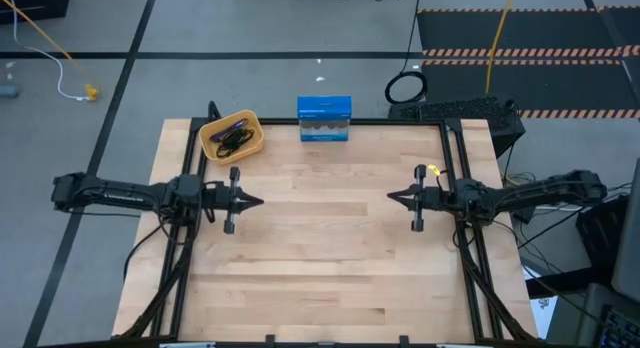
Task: Pick and place USB-C Cables
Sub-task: Return to Home Position
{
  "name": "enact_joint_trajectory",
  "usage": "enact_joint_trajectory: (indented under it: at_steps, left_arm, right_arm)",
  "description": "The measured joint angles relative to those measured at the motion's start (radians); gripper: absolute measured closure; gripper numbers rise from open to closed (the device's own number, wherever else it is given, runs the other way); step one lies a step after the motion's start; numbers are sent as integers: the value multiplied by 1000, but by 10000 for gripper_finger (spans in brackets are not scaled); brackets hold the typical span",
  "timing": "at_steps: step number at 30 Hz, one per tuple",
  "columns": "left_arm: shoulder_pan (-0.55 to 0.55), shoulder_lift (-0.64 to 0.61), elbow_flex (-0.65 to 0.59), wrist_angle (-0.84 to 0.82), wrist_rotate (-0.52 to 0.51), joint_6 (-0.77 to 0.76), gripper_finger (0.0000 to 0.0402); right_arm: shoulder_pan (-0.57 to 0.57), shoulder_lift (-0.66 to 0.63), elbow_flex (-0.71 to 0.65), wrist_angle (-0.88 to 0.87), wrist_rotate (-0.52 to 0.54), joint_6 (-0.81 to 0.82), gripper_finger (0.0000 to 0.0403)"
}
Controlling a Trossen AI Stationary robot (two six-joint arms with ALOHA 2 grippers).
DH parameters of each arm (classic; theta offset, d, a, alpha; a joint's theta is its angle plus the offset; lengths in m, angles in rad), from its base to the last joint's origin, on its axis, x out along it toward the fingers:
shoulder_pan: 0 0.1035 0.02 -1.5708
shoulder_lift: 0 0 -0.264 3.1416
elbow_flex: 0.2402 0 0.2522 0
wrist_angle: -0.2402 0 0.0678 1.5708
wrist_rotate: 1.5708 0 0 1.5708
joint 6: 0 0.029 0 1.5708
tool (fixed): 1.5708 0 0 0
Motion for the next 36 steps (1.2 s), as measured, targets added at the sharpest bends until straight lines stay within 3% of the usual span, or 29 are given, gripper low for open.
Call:
enact_joint_trajectory:
  at_steps: [15,20,26,36]
  left_arm:
    - [1,-21,-5,-29,3,-6,390]
    - [6,-21,-77,64,2,-8,397]
    - [44,-21,-77,67,-12,-28,397]
    - [56,-21,-77,66,-14,-41,393]
  right_arm:
    - [0,-126,-2,-155,0,17,403]
    - [0,-147,-2,-182,0,25,403]
    - [0,-180,-3,-190,0,25,403]
    - [0,-323,-4,-316,2,5,403]
